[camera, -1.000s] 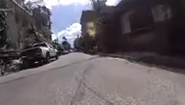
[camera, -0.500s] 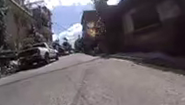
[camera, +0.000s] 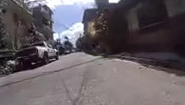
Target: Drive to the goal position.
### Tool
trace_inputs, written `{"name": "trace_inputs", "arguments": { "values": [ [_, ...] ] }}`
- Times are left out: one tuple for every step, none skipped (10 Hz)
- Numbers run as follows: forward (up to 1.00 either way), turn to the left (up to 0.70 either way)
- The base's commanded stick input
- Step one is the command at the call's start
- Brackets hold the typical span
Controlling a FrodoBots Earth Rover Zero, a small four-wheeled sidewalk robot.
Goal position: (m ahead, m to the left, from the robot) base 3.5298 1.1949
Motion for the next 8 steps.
{"name": "trace_inputs", "arguments": {
  "values": [
    [0.85, 0.00],
    [0.85, 0.00],
    [0.85, 0.00],
    [0.85, 0.12],
    [0.85, 0.33],
    [0.85, 0.34],
    [0.85, 0.34],
    [0.85, 0.12]
  ]
}}
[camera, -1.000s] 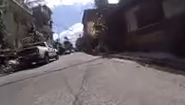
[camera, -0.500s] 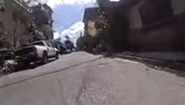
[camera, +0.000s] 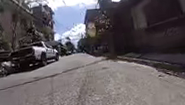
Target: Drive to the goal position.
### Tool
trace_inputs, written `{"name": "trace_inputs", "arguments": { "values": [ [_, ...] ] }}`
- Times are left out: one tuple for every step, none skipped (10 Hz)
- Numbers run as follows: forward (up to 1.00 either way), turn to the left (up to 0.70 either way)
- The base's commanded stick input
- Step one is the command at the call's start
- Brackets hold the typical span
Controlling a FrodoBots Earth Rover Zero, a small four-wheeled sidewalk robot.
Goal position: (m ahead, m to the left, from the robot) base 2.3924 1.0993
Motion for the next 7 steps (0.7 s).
{"name": "trace_inputs", "arguments": {
  "values": [
    [0.85, 0.00],
    [0.85, 0.00],
    [0.85, 0.00],
    [0.85, 0.00],
    [0.85, 0.00],
    [0.85, 0.00],
    [0.85, 0.00]
  ]
}}
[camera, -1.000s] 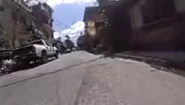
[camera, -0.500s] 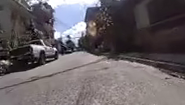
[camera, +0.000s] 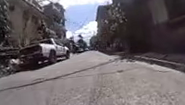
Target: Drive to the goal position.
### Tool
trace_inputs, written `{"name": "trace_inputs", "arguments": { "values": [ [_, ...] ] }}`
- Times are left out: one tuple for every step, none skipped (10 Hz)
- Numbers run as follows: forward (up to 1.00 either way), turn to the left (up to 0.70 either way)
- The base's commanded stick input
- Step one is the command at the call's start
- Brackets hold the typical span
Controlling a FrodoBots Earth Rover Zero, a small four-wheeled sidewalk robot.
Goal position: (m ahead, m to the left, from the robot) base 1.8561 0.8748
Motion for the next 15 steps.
{"name": "trace_inputs", "arguments": {
  "values": [
    [0.85, 0.00],
    [0.85, 0.00],
    [0.85, 0.00],
    [0.85, 0.00],
    [0.85, 0.00],
    [0.85, 0.00],
    [0.85, 0.00],
    [0.85, 0.00],
    [0.85, 0.00],
    [0.85, 0.00],
    [0.85, 0.00],
    [0.85, 0.00],
    [0.85, 0.00],
    [0.85, 0.00],
    [0.85, 0.00]
  ]
}}
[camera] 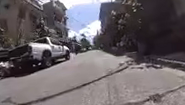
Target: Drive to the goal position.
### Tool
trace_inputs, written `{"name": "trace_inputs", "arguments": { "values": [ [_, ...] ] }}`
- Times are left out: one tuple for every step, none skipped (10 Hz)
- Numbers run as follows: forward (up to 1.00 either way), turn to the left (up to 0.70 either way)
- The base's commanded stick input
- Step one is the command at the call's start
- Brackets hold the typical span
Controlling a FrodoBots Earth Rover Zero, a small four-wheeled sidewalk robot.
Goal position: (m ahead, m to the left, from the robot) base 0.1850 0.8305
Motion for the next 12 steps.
{"name": "trace_inputs", "arguments": {
  "values": [
    [0.85, -0.06],
    [0.85, -0.26],
    [0.85, -0.34],
    [0.85, -0.34],
    [0.85, -0.34],
    [0.85, 0.00],
    [0.85, 0.00],
    [0.85, 0.00],
    [0.85, 0.00],
    [0.85, 0.00],
    [0.85, 0.00],
    [0.85, 0.00]
  ]
}}
